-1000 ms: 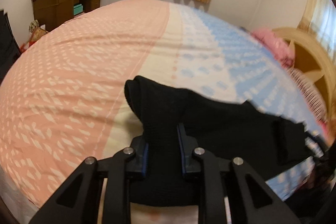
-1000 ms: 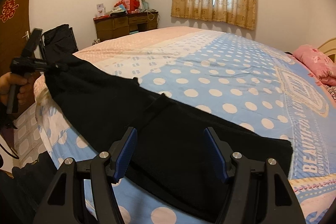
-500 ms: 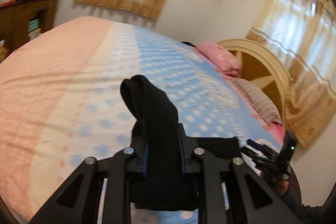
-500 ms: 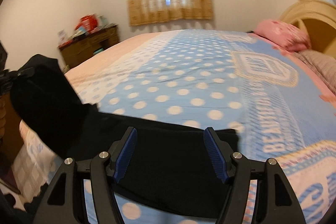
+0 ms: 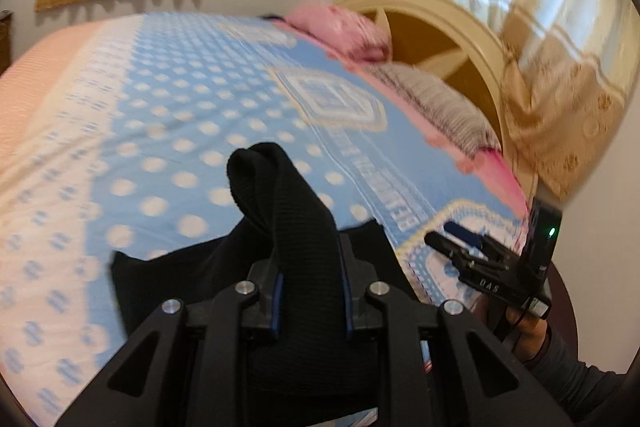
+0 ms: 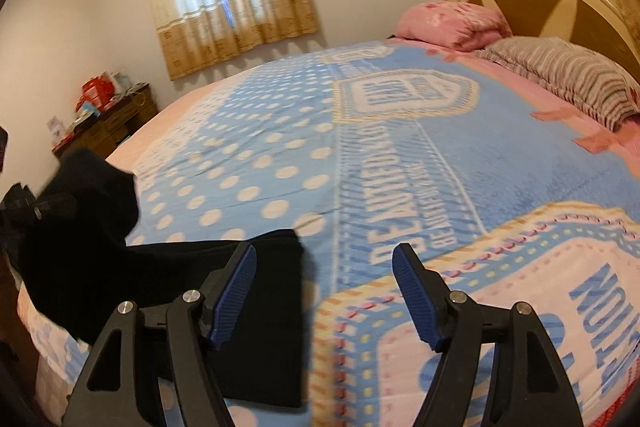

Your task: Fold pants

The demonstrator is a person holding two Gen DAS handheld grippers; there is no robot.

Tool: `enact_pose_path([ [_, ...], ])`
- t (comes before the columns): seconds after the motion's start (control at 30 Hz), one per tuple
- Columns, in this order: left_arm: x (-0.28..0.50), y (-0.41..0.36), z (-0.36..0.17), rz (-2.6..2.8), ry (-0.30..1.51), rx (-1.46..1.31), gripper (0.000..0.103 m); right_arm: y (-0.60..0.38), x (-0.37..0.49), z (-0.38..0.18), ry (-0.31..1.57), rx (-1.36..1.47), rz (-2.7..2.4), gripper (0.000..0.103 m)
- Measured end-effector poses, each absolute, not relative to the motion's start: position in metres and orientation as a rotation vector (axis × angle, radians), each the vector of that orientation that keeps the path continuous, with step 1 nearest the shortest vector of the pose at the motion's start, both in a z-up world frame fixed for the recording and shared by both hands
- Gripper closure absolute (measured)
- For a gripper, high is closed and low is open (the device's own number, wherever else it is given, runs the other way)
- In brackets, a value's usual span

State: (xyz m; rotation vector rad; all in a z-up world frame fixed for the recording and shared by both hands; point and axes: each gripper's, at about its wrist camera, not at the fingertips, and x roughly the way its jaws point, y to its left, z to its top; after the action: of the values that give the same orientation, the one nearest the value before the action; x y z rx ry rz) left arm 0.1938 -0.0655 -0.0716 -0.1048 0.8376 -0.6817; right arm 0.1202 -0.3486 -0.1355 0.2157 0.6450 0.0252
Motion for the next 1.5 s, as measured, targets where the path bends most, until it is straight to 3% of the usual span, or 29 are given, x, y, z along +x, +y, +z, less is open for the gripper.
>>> enact_pose_path([
  [0.3,0.196,-0.145,-0.11,-0.716,0.925,0.021,0.079,-0.362,0.127,-0.153,0.675,0.26,0.011,0.031],
  [0.47,0.183,-0.165,-0.111,-0.778,0.921,0.05,0.068,-0.374,0.129,-0.161,0.684,0.304,-0.011,0.031],
  [0.53,0.176,-0.165,-0.105,-0.779,0.886,0.06,0.05,-0.379,0.127,-0.161,0.676,0.33,-0.016,0.031],
  [0.73,0.168,-0.128,-0.089,-0.683,0.773,0.075,0.03,-0.369,0.113,-0.137,0.593,0.386,0.123,0.031],
  [1.0,0.183,-0.063,-0.117,-0.448,0.774,0.06,0.025,-0.32,0.121,-0.154,0.73,0.307,0.275,0.031],
  [1.07,0.186,-0.051,-0.126,-0.424,0.796,0.028,0.025,-0.315,0.121,-0.156,0.74,0.297,0.293,0.041],
  [1.13,0.188,-0.042,-0.133,-0.406,0.806,0.005,0.023,-0.307,0.125,-0.162,0.79,0.267,0.298,0.07],
  [1.17,0.189,-0.04,-0.137,-0.398,0.809,-0.001,0.021,-0.304,0.129,-0.169,0.831,0.222,0.236,0.078],
  [1.23,0.189,-0.038,-0.143,-0.38,0.812,-0.002,0.013,-0.311,0.134,-0.181,0.872,0.22,0.181,0.08],
  [1.5,0.19,-0.028,-0.171,-0.338,0.853,-0.002,0.002,-0.309,0.124,-0.173,0.837,0.149,0.121,0.076],
])
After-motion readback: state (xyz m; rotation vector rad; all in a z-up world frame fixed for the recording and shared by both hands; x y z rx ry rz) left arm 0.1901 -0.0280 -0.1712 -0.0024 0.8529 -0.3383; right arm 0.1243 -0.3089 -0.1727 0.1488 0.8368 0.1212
